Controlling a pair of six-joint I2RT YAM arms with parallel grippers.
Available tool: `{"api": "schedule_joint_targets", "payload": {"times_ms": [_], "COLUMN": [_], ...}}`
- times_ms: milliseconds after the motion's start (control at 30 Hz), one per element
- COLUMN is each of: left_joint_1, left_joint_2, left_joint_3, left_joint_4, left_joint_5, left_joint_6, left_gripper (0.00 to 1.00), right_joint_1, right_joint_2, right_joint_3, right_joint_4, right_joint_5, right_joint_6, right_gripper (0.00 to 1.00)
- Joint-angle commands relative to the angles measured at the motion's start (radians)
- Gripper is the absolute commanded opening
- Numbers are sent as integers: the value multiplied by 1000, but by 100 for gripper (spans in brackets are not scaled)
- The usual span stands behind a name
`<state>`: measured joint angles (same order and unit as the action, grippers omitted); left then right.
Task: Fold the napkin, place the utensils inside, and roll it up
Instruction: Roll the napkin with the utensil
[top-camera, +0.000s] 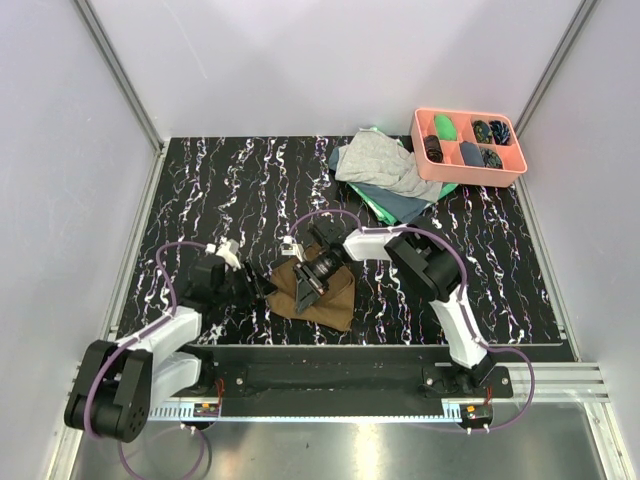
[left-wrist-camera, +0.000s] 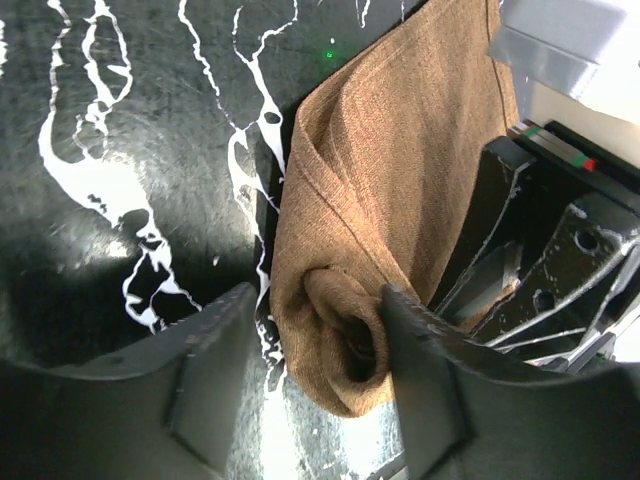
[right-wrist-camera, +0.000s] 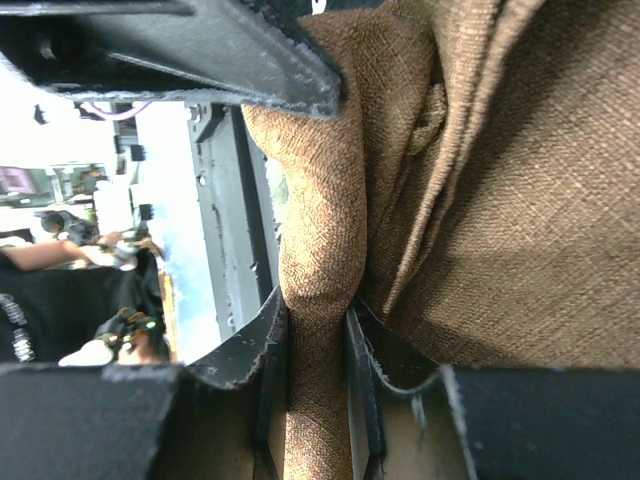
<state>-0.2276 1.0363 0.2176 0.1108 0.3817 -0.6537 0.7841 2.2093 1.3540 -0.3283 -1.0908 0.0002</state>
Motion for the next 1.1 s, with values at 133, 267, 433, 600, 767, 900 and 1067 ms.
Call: {"api": "schedule_joint_targets", "payload": {"times_ms": [133,267,433,600,767,900,1067], "left_joint_1": [1,-10,-36,-39,-39,-39,-39], "left_joint_2": [76,88,114,148,149,160,176], "left_joint_3": [-29,-26,-9,32,65,89,109], "left_joint_4": [136,138,125,60,-26,-75,-103], "left_joint_5": [63,68,49,40,16,5,3], "left_joint_6": [17,17,14,19,31,37,43], "left_gripper": [43,36,10,0,0,0,0], "right_joint_1": [-34,-45,-55,-71,-65,33,240], "right_joint_2": [78,101,83,-26,-229,-399,-523], "right_joint_3": [56,77,96,108,87,-2,-243], "right_joint_4": [-71,-80,-86,-103,-107,-83,148], "right_joint_5": [-38,-52,-49,60,238,598,1029], "right_joint_6": [-6,-6,-6,21,8,-89,-186], "right_gripper": [22,22,25,43,60,67,74]}}
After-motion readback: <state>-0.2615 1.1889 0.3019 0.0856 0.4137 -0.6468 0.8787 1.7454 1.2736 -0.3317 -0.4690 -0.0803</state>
